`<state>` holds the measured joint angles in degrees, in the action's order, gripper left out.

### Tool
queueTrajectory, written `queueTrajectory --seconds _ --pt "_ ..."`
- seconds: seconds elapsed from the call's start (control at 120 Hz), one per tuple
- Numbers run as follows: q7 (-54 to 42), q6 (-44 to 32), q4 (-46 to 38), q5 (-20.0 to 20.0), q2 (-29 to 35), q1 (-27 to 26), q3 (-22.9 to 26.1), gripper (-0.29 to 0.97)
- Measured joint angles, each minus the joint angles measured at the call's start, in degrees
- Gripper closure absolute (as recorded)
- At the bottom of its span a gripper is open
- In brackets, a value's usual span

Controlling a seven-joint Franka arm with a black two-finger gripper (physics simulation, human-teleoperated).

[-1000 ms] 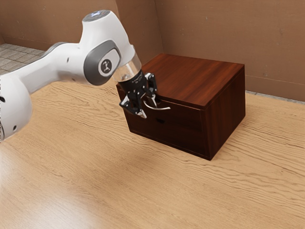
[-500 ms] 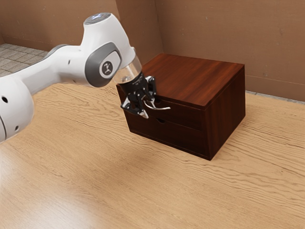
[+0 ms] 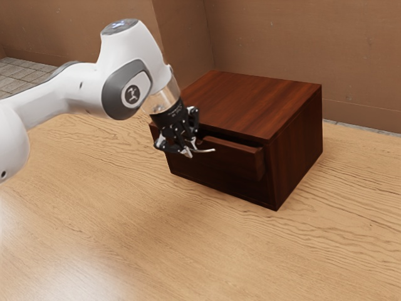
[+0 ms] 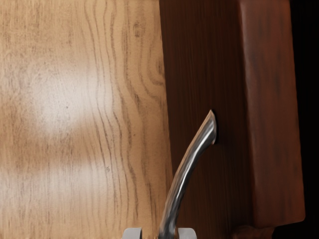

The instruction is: Pull the drawer handle with one arm to open the drawer

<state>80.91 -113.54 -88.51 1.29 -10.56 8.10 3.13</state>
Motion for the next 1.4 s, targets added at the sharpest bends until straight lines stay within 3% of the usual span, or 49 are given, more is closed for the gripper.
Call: queueTrajectory --seconds 1.4 --pt "0.9 -4.0 -20.3 -0.2 16.2 0.5 0.0 0.7"
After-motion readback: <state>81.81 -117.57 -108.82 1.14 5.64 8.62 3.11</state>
